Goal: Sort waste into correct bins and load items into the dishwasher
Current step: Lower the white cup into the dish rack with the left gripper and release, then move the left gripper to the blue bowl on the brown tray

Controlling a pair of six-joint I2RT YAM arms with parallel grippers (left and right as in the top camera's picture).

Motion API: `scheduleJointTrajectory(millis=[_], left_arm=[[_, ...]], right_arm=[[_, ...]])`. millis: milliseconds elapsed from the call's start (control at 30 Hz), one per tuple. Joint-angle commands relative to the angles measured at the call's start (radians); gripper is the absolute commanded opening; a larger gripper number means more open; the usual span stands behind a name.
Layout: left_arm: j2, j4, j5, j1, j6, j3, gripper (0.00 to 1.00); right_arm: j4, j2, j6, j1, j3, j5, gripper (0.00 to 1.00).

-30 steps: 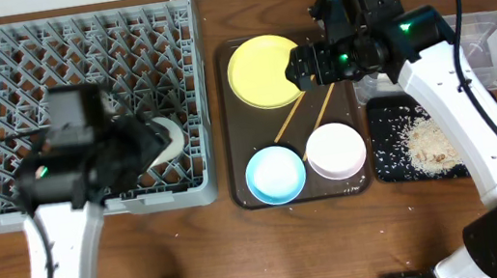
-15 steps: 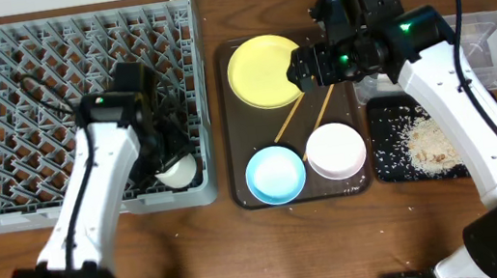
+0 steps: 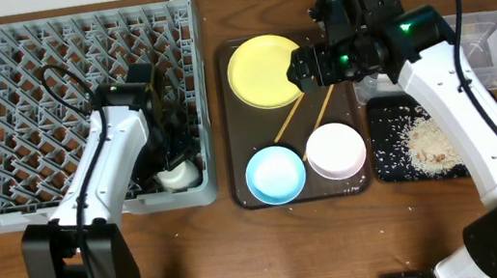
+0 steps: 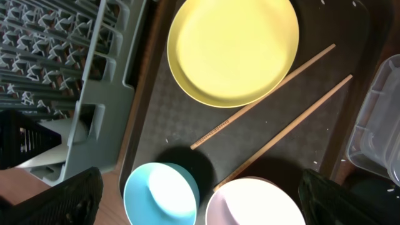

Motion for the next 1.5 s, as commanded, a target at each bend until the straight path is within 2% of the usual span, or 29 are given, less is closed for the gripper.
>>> scheduleJointTrajectory(millis=[0, 100, 433, 600, 833, 1033, 1133, 1300, 1467], left_arm=[[-0.003, -0.003, -0.019, -0.002, 0.009, 0.011, 0.86], [-0.014, -0.005, -0.019, -0.002, 0.035, 0.034, 0.9], [-0.102, -0.064, -0.01, -0.002, 0.177, 0.209, 0.9], [-0.202, -0.064, 0.062, -0.003, 0.233, 0.224, 0.9], [-0.285, -0.072, 0.241, -0.018, 0.32, 0.223, 0.9], [-0.265, -0.056, 0.238, -0.137, 0.325, 0.19, 0.89], [-0.227, -0.055, 0.193, -0.199, 0.324, 0.188, 0.88], [-0.144, -0.039, 0.164, -0.27, 0.312, 0.188, 0.81], [-0.065, -0.007, 0.164, -0.327, 0.304, 0.188, 0.8]], right_arm=[[-0.002, 0.003, -0.016, 0.006, 0.006, 0.006, 0.98], [-0.002, 0.003, -0.016, 0.006, 0.006, 0.006, 0.98], [0.004, 0.003, -0.015, 0.005, 0.006, 0.007, 0.99], [0.016, 0.003, -0.014, 0.005, 0.006, 0.006, 0.99], [0.016, 0.003, -0.015, 0.005, 0.006, 0.006, 0.99], [0.016, 0.003, -0.014, 0.005, 0.006, 0.006, 0.99], [0.016, 0.003, -0.015, 0.005, 0.006, 0.006, 0.99], [0.014, 0.003, -0.015, 0.005, 0.006, 0.006, 0.99], [0.014, 0.003, -0.015, 0.005, 0.006, 0.006, 0.99]])
